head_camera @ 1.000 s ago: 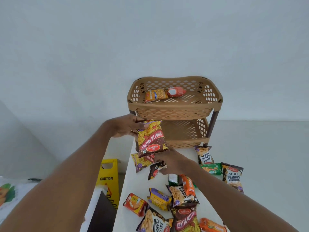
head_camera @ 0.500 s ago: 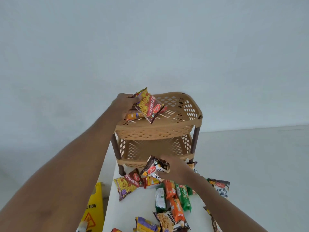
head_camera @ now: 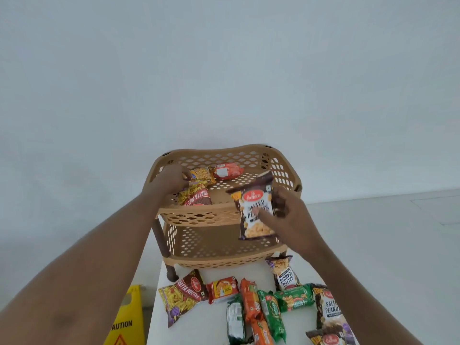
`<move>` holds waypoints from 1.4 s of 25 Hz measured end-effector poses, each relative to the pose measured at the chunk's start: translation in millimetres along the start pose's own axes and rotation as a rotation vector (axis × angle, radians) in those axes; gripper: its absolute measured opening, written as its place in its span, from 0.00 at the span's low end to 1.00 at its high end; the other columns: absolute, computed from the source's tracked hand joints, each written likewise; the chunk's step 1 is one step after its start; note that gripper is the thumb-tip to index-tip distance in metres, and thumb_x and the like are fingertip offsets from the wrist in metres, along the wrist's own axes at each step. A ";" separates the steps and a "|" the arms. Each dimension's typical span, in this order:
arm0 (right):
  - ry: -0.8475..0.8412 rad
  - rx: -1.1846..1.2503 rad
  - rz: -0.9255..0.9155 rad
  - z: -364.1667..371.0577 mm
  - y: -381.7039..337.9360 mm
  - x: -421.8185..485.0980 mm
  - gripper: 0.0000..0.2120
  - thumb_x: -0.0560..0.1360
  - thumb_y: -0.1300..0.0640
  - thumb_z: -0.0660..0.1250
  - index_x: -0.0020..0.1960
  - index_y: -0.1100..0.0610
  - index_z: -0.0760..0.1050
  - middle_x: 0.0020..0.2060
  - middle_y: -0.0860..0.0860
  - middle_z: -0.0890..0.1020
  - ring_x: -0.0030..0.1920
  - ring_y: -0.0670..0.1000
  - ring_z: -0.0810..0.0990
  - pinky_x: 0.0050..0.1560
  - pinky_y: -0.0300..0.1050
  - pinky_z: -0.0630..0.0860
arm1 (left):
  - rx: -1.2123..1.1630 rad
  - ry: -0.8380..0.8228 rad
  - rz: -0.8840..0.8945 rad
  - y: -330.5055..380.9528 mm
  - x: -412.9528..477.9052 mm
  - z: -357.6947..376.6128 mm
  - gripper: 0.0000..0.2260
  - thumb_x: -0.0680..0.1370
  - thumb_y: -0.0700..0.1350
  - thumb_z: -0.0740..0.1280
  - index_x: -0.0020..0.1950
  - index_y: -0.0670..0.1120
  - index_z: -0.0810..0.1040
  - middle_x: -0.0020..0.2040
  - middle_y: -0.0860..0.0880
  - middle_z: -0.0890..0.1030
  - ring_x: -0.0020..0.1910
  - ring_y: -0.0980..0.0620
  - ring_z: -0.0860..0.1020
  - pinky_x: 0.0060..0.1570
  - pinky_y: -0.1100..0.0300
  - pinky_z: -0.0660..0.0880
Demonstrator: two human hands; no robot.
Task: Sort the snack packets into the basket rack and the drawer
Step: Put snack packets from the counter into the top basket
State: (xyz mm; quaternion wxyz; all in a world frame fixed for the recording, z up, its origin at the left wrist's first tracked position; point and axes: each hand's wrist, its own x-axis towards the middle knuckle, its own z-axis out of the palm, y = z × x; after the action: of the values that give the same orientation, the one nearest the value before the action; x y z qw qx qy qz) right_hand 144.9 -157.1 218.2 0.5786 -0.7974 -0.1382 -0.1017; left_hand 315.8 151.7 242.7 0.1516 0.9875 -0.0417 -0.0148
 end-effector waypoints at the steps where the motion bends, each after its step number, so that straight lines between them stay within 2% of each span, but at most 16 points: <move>1: 0.037 0.026 -0.003 1.4 -8.3 11.0 0.18 0.76 0.46 0.76 0.64 0.43 0.76 0.53 0.43 0.87 0.52 0.45 0.88 0.51 0.49 0.86 | 0.052 0.093 -0.003 3.9 -1.5 0.2 0.17 0.79 0.46 0.75 0.66 0.40 0.83 0.62 0.40 0.84 0.59 0.41 0.82 0.58 0.47 0.79; 3: 0.109 0.052 0.007 4.2 -22.3 35.2 0.22 0.75 0.43 0.76 0.65 0.43 0.75 0.53 0.43 0.88 0.52 0.46 0.88 0.53 0.52 0.85 | 0.062 0.199 0.015 13.6 -5.2 -1.5 0.16 0.78 0.50 0.76 0.62 0.44 0.84 0.62 0.42 0.84 0.60 0.43 0.82 0.57 0.49 0.79; 6: 0.202 -0.036 0.077 12.2 -31.8 72.5 0.21 0.73 0.39 0.75 0.63 0.40 0.76 0.49 0.37 0.87 0.48 0.39 0.87 0.45 0.43 0.82 | 0.014 -0.012 0.086 30.8 -15.3 6.9 0.16 0.77 0.54 0.77 0.62 0.48 0.86 0.63 0.45 0.84 0.60 0.45 0.82 0.57 0.52 0.77; 8: 0.216 -0.093 0.124 20.4 -29.7 95.8 0.18 0.74 0.42 0.76 0.61 0.43 0.77 0.46 0.39 0.87 0.46 0.39 0.86 0.43 0.42 0.81 | 0.121 -0.155 0.126 36.1 -24.1 14.5 0.17 0.78 0.47 0.76 0.68 0.50 0.84 0.67 0.45 0.82 0.64 0.44 0.81 0.60 0.53 0.77; 11: 0.109 -0.185 0.262 34.5 -16.6 126.4 0.20 0.74 0.49 0.78 0.61 0.53 0.77 0.49 0.48 0.85 0.48 0.50 0.86 0.52 0.57 0.85 | 0.263 -0.205 0.157 29.5 -27.9 14.8 0.21 0.81 0.36 0.71 0.71 0.54 0.82 0.67 0.43 0.82 0.63 0.43 0.80 0.59 0.56 0.76; 13: 0.037 -0.269 0.378 45.3 -8.3 142.4 0.23 0.73 0.51 0.79 0.63 0.58 0.76 0.52 0.55 0.85 0.51 0.57 0.86 0.54 0.61 0.84 | 0.328 -0.228 0.132 22.4 -28.0 7.9 0.24 0.82 0.33 0.67 0.73 0.55 0.81 0.68 0.43 0.81 0.63 0.42 0.80 0.59 0.56 0.76; 17: -0.080 -0.372 0.541 75.3 0.6 161.2 0.29 0.73 0.52 0.79 0.67 0.65 0.74 0.60 0.60 0.83 0.59 0.60 0.83 0.59 0.59 0.83 | 0.304 -0.225 0.091 9.0 -27.7 2.0 0.21 0.82 0.35 0.69 0.73 0.51 0.81 0.70 0.41 0.80 0.66 0.40 0.79 0.60 0.55 0.75; 21: -0.172 -0.364 0.627 100.4 6.9 167.9 0.32 0.74 0.55 0.79 0.71 0.67 0.71 0.66 0.61 0.80 0.64 0.62 0.81 0.62 0.55 0.81 | 0.254 -0.239 0.124 -1.5 -25.2 2.8 0.19 0.82 0.41 0.70 0.73 0.53 0.81 0.69 0.43 0.80 0.67 0.42 0.78 0.64 0.52 0.75; 24: -0.158 -0.559 0.596 116.6 9.2 168.1 0.49 0.74 0.51 0.78 0.79 0.70 0.52 0.68 0.63 0.78 0.67 0.61 0.79 0.60 0.50 0.78 | 0.143 -0.220 0.115 -4.1 -24.1 2.3 0.15 0.83 0.49 0.70 0.70 0.52 0.83 0.67 0.44 0.82 0.64 0.44 0.79 0.57 0.56 0.74; 25: -0.151 -0.665 0.551 120.1 9.7 167.7 0.51 0.74 0.49 0.78 0.80 0.69 0.49 0.68 0.64 0.77 0.67 0.61 0.79 0.57 0.50 0.78 | 0.088 -0.178 0.105 -3.2 -24.9 2.4 0.14 0.83 0.49 0.70 0.68 0.51 0.85 0.67 0.44 0.82 0.63 0.44 0.80 0.55 0.57 0.73; 26: -0.141 -0.753 0.486 122.2 9.4 167.3 0.50 0.73 0.48 0.79 0.80 0.65 0.51 0.69 0.63 0.75 0.67 0.61 0.78 0.56 0.51 0.78 | 0.038 -0.120 0.090 -1.3 -26.1 2.6 0.13 0.82 0.48 0.70 0.66 0.49 0.86 0.66 0.43 0.83 0.60 0.45 0.80 0.53 0.57 0.73; 28: -0.157 -0.910 0.294 120.6 7.1 167.4 0.41 0.73 0.49 0.79 0.77 0.58 0.61 0.71 0.61 0.72 0.69 0.61 0.75 0.62 0.55 0.77 | 0.006 -0.046 0.039 3.5 -28.0 3.2 0.10 0.82 0.46 0.70 0.60 0.45 0.87 0.59 0.42 0.85 0.54 0.45 0.82 0.50 0.54 0.78; 31: -0.338 -1.079 0.139 121.0 -1.6 168.2 0.21 0.77 0.55 0.76 0.67 0.59 0.76 0.65 0.58 0.78 0.65 0.59 0.78 0.62 0.52 0.77 | 0.035 -0.090 -0.013 7.8 -29.7 7.2 0.08 0.82 0.44 0.66 0.45 0.45 0.81 0.43 0.45 0.82 0.42 0.48 0.80 0.37 0.56 0.75; 32: -0.401 -1.104 0.158 123.1 -4.1 167.3 0.18 0.78 0.56 0.74 0.66 0.60 0.78 0.64 0.58 0.80 0.64 0.59 0.79 0.60 0.50 0.78 | 0.043 -0.139 -0.013 9.6 -30.4 8.5 0.09 0.83 0.45 0.64 0.47 0.45 0.81 0.45 0.45 0.82 0.43 0.47 0.81 0.39 0.55 0.76; 33: -0.447 -1.118 0.184 125.0 -6.1 165.6 0.16 0.80 0.58 0.71 0.67 0.61 0.78 0.63 0.58 0.81 0.64 0.59 0.80 0.60 0.49 0.78 | 0.049 -0.190 -0.011 10.9 -32.0 9.2 0.10 0.84 0.45 0.61 0.52 0.44 0.82 0.49 0.43 0.83 0.48 0.45 0.82 0.47 0.51 0.80; 35: -0.499 -1.134 0.204 124.9 -8.5 160.4 0.16 0.83 0.60 0.65 0.70 0.62 0.76 0.65 0.60 0.81 0.65 0.60 0.79 0.62 0.49 0.78 | 0.095 -0.284 -0.007 13.5 -36.3 8.4 0.16 0.87 0.46 0.56 0.62 0.40 0.80 0.57 0.40 0.82 0.54 0.42 0.81 0.58 0.48 0.79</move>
State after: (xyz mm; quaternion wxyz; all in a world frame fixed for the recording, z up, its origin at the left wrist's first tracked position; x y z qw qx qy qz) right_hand 293.2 -19.5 238.8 0.0227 -0.9892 -0.1169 0.0856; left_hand 278.2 139.6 239.3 0.0972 0.9816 -0.0598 -0.1529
